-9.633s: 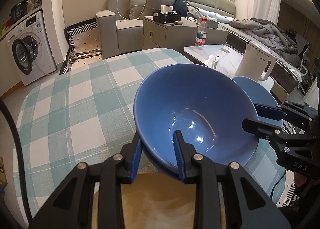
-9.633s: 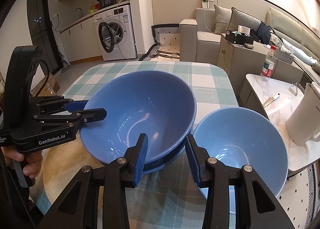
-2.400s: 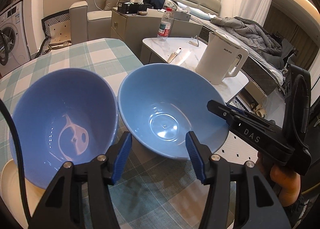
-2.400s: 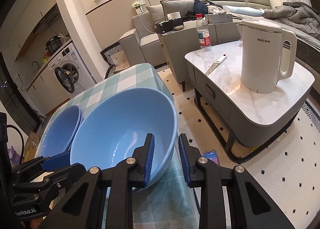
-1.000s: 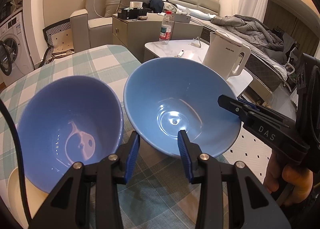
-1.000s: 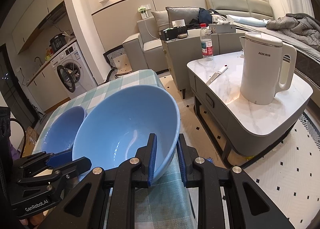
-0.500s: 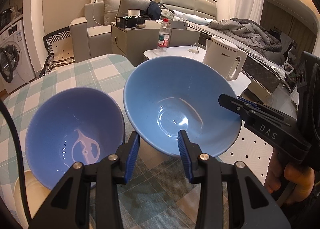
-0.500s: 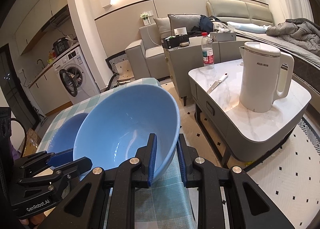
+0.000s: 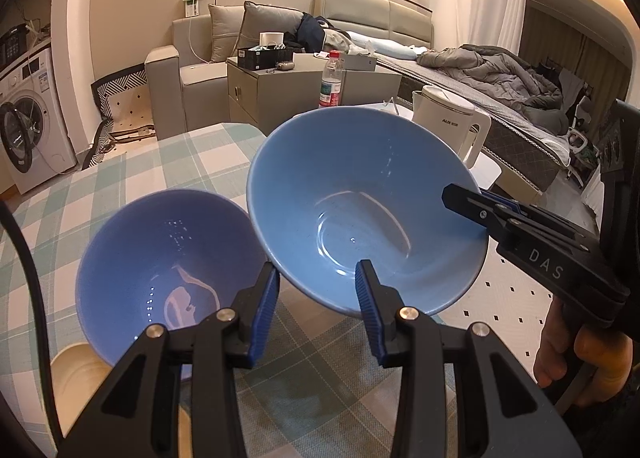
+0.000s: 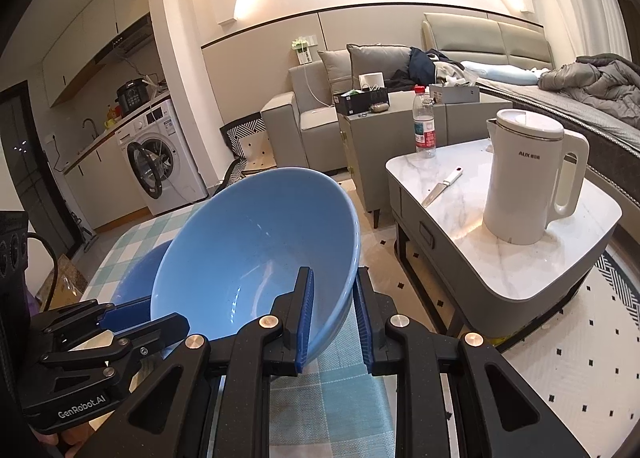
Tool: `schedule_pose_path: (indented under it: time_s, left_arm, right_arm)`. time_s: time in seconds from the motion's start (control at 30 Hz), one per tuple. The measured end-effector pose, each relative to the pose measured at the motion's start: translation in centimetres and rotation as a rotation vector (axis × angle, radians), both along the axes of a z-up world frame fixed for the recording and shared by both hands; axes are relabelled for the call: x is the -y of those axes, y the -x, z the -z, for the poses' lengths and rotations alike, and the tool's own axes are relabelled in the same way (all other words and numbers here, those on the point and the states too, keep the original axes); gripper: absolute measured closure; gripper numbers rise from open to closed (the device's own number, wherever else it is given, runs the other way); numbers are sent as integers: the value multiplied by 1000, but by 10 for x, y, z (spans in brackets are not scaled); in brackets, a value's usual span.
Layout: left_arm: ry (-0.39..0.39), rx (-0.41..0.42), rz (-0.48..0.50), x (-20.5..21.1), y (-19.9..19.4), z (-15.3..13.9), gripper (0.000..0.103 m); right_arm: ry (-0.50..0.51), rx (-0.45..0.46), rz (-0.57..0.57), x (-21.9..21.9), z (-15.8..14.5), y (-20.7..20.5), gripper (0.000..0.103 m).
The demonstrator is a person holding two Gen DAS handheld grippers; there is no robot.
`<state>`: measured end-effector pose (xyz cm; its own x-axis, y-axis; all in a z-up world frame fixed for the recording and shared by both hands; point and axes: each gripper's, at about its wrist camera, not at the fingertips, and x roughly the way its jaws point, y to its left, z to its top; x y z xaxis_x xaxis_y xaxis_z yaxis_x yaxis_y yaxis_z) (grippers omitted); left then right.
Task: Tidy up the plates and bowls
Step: 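Lift the light blue bowl with both grippers and carry it toward the dark blue bowls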
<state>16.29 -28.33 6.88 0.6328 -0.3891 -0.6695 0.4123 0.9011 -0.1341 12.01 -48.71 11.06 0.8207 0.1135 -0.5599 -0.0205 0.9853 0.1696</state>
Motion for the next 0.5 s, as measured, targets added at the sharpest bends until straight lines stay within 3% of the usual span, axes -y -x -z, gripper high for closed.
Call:
schedule_pose_path:
  time_s: [0.5]
  left_arm:
    - [12, 46, -21, -20, 13, -15, 65]
  right_arm:
    - [21, 55, -37, -21, -23, 15, 83]
